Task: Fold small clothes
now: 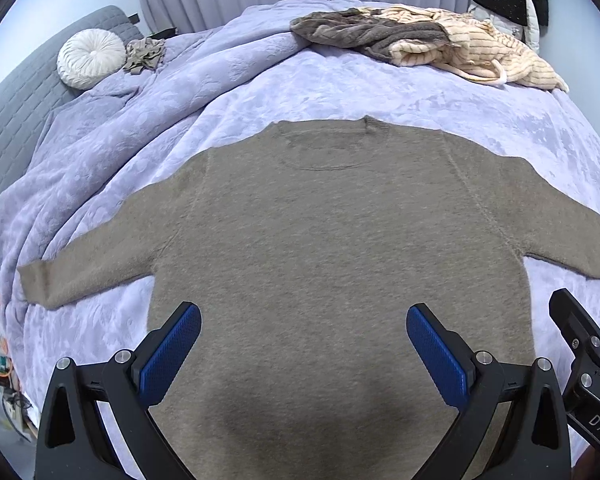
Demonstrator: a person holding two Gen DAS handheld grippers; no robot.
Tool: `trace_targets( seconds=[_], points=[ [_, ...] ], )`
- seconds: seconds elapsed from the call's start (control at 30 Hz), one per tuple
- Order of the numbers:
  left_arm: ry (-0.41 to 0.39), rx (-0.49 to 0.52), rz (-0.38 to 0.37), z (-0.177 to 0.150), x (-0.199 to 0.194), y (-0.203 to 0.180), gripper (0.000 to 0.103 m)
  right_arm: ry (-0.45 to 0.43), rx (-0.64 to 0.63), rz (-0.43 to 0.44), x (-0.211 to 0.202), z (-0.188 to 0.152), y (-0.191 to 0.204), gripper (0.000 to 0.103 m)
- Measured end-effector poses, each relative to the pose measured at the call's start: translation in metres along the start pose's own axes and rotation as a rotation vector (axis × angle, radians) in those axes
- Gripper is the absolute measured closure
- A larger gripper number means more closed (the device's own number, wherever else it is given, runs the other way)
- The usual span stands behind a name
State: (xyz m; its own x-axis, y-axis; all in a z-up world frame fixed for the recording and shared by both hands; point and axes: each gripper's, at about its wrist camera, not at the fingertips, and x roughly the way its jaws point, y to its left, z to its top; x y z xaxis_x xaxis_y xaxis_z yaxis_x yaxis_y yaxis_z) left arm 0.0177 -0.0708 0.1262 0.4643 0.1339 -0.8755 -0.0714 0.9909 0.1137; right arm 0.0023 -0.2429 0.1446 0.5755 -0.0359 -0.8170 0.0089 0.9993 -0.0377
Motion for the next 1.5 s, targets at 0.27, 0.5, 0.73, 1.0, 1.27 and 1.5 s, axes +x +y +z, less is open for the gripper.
trace_targets(
  seconds=[0.27, 0.5, 0.73, 1.0, 1.27, 1.5],
  points=[
    [0.026, 0.063, -0.029, 0.02, 0.014, -0.058, 0.0, 0.01, 0.088, -0.062, 0.016, 0.005, -0.063, 0.0],
    [0.056, 0.132, -0.047, 0.035, 0.033, -0.123, 0.0, 0.042, 0.191, -0.133, 0.039, 0.001, -0.143, 0.0],
    [0.092, 0.167, -0.069, 0.046, 0.055, -0.174, 0.0, 0.075, 0.266, -0.184, 0.064, -0.005, -0.206, 0.0],
    [0.116, 0.189, -0.101, 0.063, 0.076, -0.222, 0.0, 0.113, 0.404, -0.204, 0.091, -0.019, -0.292, 0.0],
    [0.13, 0.127, -0.116, 0.077, 0.102, -0.226, 0.0, 0.027, 0.579, -0.047, 0.128, -0.016, -0.358, 0.036],
    [0.155, -0.011, -0.12, 0.092, 0.127, -0.197, 0.0, -0.137, 0.609, 0.112, 0.095, -0.016, -0.373, 0.093]
  ],
)
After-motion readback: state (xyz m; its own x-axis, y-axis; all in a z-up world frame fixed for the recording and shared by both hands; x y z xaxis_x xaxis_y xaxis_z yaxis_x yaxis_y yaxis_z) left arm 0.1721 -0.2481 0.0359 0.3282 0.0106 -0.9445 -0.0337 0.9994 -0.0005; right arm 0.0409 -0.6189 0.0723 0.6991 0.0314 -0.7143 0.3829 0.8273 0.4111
